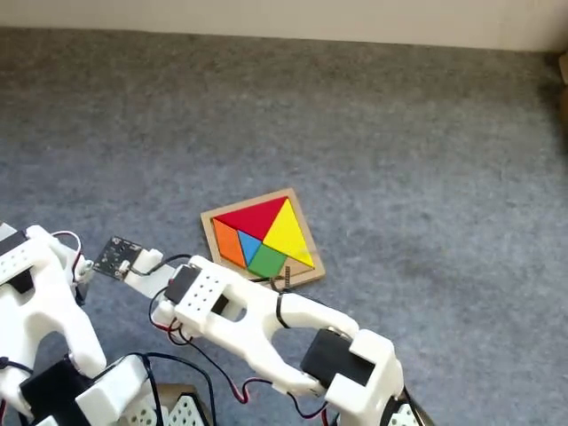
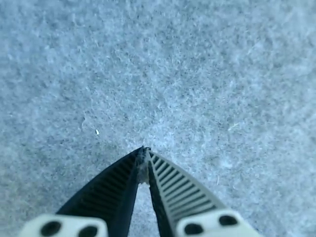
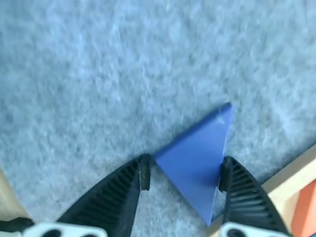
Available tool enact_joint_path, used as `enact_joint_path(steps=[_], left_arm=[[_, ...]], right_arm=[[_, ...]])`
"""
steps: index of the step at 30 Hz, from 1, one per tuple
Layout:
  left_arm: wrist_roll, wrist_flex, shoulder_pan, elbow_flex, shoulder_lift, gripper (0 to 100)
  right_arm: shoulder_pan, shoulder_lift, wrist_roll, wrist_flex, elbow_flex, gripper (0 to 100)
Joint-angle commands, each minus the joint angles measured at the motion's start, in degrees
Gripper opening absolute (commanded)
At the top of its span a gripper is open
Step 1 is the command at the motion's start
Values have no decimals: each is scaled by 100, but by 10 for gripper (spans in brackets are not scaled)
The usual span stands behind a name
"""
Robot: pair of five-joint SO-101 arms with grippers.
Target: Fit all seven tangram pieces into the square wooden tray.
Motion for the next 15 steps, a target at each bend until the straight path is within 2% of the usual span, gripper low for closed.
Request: enact_joint_path(steps=[1,4,12,15], left_arm=[[-44,-53,-84,-48,-224,5],[-44,-53,-75,-48,-224,5],[-44,-53,-75,-40,-224,5],[-44,-53,-75,-40,-224,5]], right_arm=[[163,-31,-457,-119,-312,228],[277,-48,-774,-145,-321,228],[268,-13,-782,-127,-418,225],[268,-4,-765,-127,-418,163]])
